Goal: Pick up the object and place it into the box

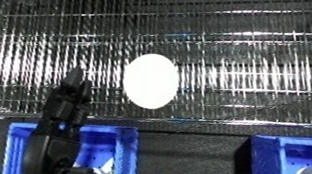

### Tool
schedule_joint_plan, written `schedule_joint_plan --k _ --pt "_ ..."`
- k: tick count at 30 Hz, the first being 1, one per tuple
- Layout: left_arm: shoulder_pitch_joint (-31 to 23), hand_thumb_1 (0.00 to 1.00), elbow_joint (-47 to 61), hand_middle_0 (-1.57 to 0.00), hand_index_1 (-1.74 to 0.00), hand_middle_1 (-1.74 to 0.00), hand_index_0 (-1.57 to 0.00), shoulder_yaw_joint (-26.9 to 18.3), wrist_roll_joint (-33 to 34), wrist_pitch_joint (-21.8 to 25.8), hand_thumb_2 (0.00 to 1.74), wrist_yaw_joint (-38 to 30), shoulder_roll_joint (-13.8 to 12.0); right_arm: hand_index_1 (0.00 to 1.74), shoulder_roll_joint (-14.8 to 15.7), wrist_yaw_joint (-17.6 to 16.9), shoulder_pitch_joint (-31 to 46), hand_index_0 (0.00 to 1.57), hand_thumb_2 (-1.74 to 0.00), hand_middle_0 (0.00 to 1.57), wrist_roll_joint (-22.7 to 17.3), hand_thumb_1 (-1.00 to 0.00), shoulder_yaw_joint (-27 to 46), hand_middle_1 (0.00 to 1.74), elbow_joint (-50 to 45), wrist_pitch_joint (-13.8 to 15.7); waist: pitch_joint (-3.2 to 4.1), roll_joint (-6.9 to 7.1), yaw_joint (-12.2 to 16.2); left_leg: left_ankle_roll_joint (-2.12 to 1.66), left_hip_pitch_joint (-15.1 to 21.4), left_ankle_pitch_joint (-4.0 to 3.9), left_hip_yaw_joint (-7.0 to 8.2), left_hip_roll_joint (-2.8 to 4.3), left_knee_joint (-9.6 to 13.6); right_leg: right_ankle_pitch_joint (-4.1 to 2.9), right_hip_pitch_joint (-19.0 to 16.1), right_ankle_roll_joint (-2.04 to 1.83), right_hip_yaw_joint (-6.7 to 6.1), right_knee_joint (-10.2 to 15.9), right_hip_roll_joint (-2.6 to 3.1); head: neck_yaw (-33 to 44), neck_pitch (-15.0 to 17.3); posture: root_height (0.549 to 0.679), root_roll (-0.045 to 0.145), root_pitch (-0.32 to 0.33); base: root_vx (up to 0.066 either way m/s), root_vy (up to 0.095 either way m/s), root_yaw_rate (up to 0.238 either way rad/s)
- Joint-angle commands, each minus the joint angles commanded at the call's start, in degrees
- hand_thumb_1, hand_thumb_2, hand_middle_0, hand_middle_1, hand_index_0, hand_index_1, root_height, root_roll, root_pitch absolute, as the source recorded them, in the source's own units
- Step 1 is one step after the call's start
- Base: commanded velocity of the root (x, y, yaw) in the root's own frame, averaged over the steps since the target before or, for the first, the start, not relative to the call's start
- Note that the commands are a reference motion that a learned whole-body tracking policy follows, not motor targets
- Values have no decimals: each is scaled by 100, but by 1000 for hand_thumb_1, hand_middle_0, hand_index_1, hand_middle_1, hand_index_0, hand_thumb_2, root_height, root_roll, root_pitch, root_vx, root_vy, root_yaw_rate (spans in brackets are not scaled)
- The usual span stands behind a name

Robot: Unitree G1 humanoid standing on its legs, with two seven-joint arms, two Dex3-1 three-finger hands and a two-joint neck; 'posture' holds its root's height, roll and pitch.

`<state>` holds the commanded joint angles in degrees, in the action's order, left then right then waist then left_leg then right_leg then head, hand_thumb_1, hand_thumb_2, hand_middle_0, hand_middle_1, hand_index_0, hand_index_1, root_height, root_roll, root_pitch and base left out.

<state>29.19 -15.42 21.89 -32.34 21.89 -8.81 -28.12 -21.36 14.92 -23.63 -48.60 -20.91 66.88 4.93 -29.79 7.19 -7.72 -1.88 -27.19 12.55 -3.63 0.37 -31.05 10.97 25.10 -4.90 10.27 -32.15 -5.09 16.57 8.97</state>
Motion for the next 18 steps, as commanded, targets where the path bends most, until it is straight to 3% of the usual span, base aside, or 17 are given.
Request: schedule_joint_plan --k 9,18 --pt "390 0 -870 0 0 0 0 -182 49 178 0 -394 245 0 24 46 -60 0 0 0 118 0 -157 0 -138 -2 0 140 204 -15 -128 42 94 108 -91 -12 168 -14 -100 -45 87 290 -265 653 3 118 5 18 -98" --pt "700 0 -1462 0 0 0 0 -225 181 213 0 -519 346 0 12 19 -132 0 0 0 144 0 -279 0 -255 -20 0 217 356 -33 -278 68 145 177 -160 -13 339 -22 -151 -96 125 454 -512 651 0 135 3 14 -52"
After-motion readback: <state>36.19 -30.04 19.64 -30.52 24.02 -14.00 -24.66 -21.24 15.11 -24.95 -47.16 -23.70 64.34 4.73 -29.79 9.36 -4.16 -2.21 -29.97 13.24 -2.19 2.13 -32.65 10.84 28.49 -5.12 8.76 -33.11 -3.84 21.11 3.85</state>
